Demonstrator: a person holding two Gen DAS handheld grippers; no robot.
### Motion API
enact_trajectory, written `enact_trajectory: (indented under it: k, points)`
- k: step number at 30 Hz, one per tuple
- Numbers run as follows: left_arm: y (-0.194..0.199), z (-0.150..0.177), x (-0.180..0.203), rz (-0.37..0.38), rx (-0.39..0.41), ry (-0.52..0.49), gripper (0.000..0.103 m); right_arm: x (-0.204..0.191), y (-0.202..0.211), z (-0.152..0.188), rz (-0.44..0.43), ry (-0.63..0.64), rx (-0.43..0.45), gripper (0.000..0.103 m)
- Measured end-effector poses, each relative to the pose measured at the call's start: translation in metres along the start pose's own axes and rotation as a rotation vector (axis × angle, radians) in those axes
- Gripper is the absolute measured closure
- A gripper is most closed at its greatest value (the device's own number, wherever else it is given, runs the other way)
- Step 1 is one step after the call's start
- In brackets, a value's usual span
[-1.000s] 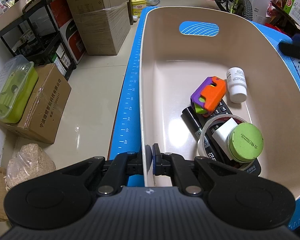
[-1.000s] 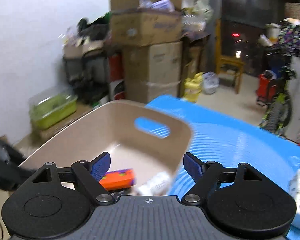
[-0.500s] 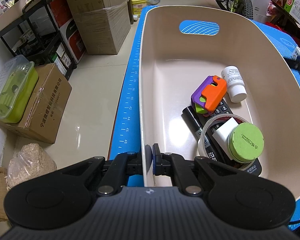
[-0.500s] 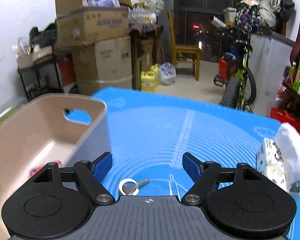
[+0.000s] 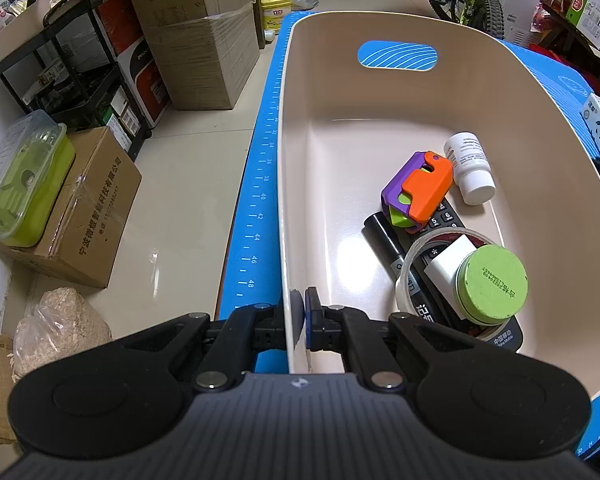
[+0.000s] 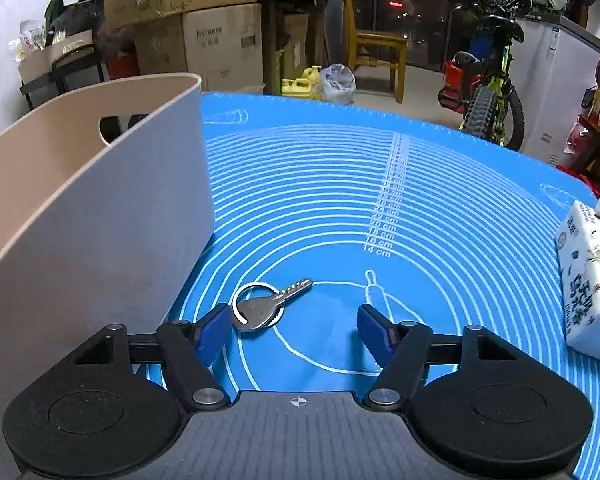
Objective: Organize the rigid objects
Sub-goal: 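Move the right tool to the keys and grasp them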
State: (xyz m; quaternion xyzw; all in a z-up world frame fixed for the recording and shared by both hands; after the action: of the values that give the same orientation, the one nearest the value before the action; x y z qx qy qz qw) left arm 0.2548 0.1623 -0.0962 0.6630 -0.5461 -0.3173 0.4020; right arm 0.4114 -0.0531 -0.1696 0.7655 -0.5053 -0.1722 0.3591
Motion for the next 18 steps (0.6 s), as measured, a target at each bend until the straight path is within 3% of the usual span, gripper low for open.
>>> enact_trajectory:
  k: [5, 13, 18]
  points:
    - [-0.002, 0.000, -0.001, 0.005, -0.003, -0.001, 0.096, -0.007, -0.006, 0.002, -0.011, -0.019, 0.004, 0.037]
    - [-0.003, 0.002, -0.002, 0.012, -0.006, -0.001, 0.096, -0.022, -0.008, -0.002, -0.001, 0.032, 0.041, 0.063]
    - [-0.002, 0.002, -0.002, 0.014, -0.006, 0.001, 0.096, -0.028, -0.002, -0.005, 0.021, 0.079, 0.085, 0.074]
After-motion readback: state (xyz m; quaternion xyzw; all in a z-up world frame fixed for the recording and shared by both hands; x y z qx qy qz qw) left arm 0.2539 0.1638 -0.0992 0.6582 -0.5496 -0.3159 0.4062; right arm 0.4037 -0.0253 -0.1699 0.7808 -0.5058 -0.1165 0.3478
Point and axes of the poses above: each gripper's, at about its wrist camera, not at the fingertips, and y roughly against the way its jaws point, x to its right, z to its underside, the point moved 5 cm from there along -y, roughly the way its jaws point, and after that the axes turned 11 degrees about y, right-handed, at the moved point
